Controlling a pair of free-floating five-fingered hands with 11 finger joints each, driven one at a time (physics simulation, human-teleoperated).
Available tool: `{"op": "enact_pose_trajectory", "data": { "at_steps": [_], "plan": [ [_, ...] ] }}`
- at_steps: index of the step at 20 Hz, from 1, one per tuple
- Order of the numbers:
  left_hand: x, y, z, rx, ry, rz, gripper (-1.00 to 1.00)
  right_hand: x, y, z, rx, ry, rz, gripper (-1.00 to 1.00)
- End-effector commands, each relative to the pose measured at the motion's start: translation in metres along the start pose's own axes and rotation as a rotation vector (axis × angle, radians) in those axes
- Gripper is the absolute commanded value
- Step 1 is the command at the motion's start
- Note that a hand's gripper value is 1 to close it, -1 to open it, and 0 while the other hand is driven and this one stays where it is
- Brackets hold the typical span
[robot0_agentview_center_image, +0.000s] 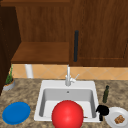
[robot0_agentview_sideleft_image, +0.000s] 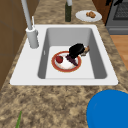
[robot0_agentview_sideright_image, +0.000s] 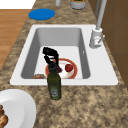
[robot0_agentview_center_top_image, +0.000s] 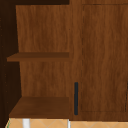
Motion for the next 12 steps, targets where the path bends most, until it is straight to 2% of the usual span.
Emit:
{"op": "enact_pose_trajectory", "data": {
  "at_steps": [1,6,8,9,10,12],
  "plan": [
    [0.006,0.01,-0.005,-0.065,0.054,0.049,1.0,0.0,0.0,0.0,0.0,0.0,0.0,0.0],
    [0.011,0.027,-0.013,-0.068,0.057,0.06,1.0,0.0,0.0,0.0,0.0,0.0,0.0,0.0],
    [0.0,0.023,-0.012,-0.07,0.063,0.068,1.0,0.0,0.0,0.0,0.0,0.0,0.0,0.0],
    [-0.001,0.016,-0.016,-0.081,0.055,0.035,-1.0,0.0,0.0,0.0,0.0,0.0,0.0,0.0],
    [-0.005,0.007,-0.016,-0.084,0.066,0.027,-1.0,0.0,0.0,0.0,0.0,0.0,0.0,0.0],
    [-0.01,0.004,-0.012,-0.117,0.086,0.01,-1.0,0.0,0.0,0.0,0.0,0.0,0.0,0.0]
  ]
}}
